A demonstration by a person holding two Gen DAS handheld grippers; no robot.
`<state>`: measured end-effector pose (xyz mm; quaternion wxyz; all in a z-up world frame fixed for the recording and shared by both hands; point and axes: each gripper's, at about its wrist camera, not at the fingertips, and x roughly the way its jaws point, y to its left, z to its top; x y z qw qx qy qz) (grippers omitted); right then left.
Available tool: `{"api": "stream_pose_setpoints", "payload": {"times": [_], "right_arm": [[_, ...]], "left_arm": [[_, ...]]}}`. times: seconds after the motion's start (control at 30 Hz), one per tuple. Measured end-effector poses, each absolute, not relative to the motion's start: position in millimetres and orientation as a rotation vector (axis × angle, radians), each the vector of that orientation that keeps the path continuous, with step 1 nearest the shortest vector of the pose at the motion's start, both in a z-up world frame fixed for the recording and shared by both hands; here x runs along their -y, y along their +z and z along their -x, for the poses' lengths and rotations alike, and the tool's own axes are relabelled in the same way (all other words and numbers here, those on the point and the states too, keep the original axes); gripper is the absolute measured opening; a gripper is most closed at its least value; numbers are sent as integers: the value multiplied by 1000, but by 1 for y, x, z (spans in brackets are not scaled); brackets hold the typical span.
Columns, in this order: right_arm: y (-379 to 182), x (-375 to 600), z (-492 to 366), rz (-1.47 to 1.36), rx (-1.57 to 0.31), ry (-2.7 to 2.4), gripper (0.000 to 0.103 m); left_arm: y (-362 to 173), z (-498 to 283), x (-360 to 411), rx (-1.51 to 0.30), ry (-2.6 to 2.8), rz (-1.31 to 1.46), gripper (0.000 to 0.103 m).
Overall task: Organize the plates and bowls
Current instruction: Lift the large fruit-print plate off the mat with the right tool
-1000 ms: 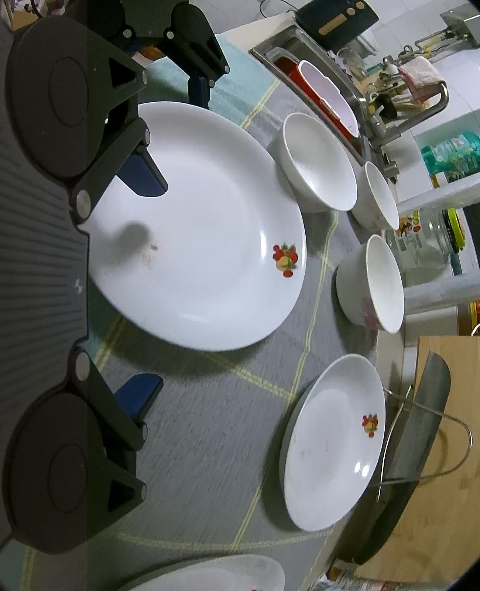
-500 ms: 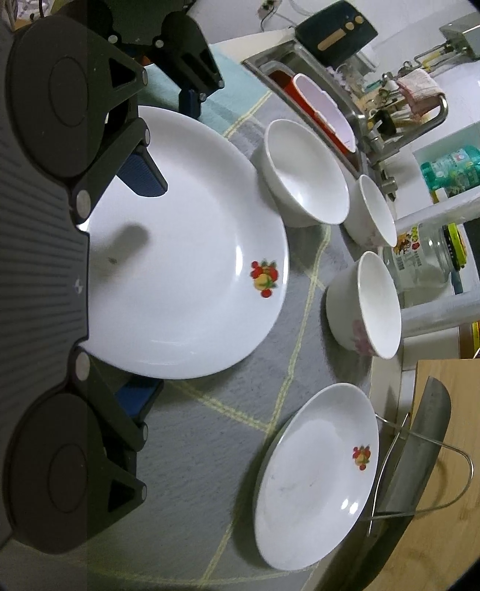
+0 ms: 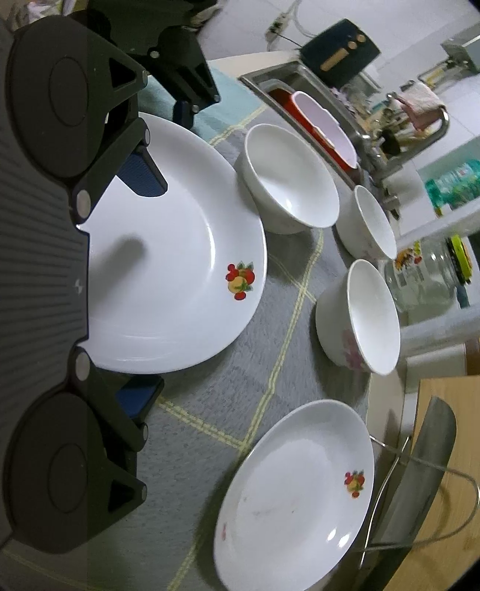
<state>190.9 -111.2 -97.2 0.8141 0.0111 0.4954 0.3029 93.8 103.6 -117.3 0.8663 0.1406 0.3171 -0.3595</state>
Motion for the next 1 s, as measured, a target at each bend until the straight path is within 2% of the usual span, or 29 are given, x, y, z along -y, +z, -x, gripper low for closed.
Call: {"api": "stream_pose_setpoints", "payload": {"times": [0.63, 1.0], "right_arm": [[-95, 111, -212, -143, -1197, 673, 103], [-94, 110, -215, -140, -1217, 689, 102]], "left_arm": [[-115, -94, -101, -630, -800, -370, 103], [-113, -93, -101, -620, -792, -405, 103]]}}
